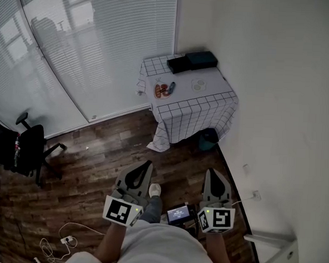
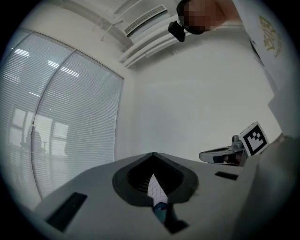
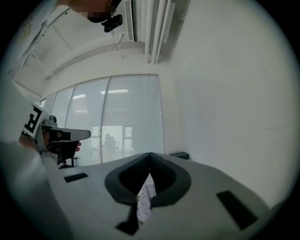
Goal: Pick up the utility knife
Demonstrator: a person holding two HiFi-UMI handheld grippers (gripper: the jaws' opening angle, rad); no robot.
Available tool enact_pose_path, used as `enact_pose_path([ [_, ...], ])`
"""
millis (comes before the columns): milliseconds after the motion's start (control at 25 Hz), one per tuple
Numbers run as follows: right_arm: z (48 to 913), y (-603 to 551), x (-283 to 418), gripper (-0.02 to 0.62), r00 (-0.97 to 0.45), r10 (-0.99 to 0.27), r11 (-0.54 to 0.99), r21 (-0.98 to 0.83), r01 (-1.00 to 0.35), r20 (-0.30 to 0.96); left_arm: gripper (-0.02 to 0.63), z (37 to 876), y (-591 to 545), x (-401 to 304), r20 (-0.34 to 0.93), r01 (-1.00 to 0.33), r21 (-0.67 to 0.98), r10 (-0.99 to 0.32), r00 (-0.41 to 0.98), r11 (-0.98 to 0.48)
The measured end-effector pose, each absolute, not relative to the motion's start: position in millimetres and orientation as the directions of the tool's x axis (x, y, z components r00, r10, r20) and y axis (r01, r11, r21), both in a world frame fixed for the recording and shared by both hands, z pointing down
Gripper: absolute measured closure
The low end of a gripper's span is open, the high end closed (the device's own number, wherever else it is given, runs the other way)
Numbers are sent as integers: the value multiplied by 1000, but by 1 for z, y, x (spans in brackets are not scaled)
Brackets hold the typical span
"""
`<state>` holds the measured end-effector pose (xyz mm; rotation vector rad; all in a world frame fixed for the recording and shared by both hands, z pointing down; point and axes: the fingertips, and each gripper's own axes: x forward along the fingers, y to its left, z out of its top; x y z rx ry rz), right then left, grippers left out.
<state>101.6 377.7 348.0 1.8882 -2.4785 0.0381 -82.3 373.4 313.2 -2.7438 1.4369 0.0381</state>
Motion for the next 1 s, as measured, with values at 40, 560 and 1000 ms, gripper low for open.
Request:
enact_pose_path([
  [40,349,373,102,589,-264,-964,264,-4,-965,38,600,315,369,-81,-39,-820,-26,-819,572,-571],
  [560,354,273,91,589,-252,-966,252,9,-968,54,600,322,260,-88,-41,-805,8,-804,593,-594],
  [1000,354,190,73,589,-225,-972,224,-18,-974,59,600,325,175,-101,-32,-765,12,-764,644,-644],
])
